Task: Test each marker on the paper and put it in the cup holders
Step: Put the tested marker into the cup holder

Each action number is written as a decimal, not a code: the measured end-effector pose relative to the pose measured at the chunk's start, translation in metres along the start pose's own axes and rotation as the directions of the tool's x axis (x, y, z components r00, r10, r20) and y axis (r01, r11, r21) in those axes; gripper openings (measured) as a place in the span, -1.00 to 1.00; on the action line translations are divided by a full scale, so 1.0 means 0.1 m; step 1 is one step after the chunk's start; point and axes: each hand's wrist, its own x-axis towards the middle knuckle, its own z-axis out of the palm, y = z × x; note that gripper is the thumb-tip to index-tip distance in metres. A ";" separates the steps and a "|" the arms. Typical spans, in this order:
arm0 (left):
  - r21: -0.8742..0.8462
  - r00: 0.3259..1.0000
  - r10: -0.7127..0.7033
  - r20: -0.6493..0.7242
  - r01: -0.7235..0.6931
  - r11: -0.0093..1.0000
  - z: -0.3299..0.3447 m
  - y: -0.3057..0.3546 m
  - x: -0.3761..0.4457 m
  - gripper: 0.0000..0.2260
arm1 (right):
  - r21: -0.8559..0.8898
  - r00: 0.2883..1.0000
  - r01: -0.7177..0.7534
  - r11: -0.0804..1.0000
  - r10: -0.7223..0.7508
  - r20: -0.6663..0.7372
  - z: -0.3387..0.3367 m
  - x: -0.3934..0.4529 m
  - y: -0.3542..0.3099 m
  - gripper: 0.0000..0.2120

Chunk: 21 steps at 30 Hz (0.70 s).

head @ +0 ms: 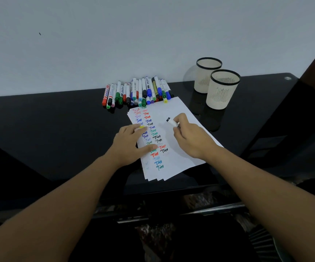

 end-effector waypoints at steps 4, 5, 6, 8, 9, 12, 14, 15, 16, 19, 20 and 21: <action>0.045 0.998 0.023 -0.052 -0.021 0.999 0.08 -0.06 -0.01 -0.24 | -0.047 0.998 -0.060 0.997 0.058 -0.034 0.03 0.01 0.08 -0.89; 0.054 0.998 0.025 -0.051 -0.022 0.998 0.09 -0.07 -0.01 -0.23 | -0.069 0.996 -0.072 0.995 0.069 -0.048 0.04 0.01 0.09 -0.87; 0.059 0.998 0.027 -0.052 -0.024 0.998 0.09 -0.07 -0.01 -0.23 | -0.086 0.995 -0.084 0.993 0.080 -0.056 0.05 0.02 0.10 -0.85; 0.063 0.998 0.027 -0.053 -0.024 0.998 0.10 -0.07 -0.01 -0.24 | -0.103 0.994 -0.098 0.990 0.093 -0.053 0.05 0.02 0.10 -0.84; 0.066 0.998 0.029 -0.055 -0.025 0.998 0.10 -0.07 -0.02 -0.23 | -0.108 0.995 -0.096 0.989 0.091 -0.047 0.05 0.02 0.09 -0.84; 0.079 0.998 0.030 -0.055 -0.025 0.997 0.11 -0.07 -0.01 -0.15 | -0.093 0.996 -0.054 0.994 0.047 -0.074 0.05 0.02 0.09 -0.87; 0.083 0.998 0.027 -0.059 -0.022 0.996 0.11 -0.08 0.00 -0.14 | -0.075 0.993 -0.016 0.997 0.007 -0.117 0.06 0.01 0.11 -0.88; 0.084 0.998 0.028 -0.061 -0.023 0.996 0.12 -0.08 0.00 -0.14 | -0.068 0.991 0.002 0.998 -0.011 -0.135 0.06 0.00 0.12 -0.88; 0.083 0.997 0.031 -0.066 -0.025 0.996 0.12 -0.09 0.00 -0.15 | -0.059 0.989 0.016 0.998 -0.025 -0.147 0.06 0.00 0.13 -0.88; 0.076 0.997 0.033 -0.076 -0.027 0.997 0.12 -0.09 0.00 -0.15 | -0.020 0.988 0.051 0.999 -0.053 -0.148 0.05 0.00 0.17 -0.79; 0.075 0.996 0.033 -0.079 -0.027 0.997 0.12 -0.09 0.00 -0.15 | -0.013 0.988 0.057 0.998 -0.058 -0.142 0.05 0.00 0.17 -0.72; 0.075 0.996 0.033 -0.083 -0.027 0.997 0.12 -0.09 0.00 -0.15 | -0.002 0.989 0.064 0.998 -0.063 -0.132 0.05 0.00 0.17 -0.63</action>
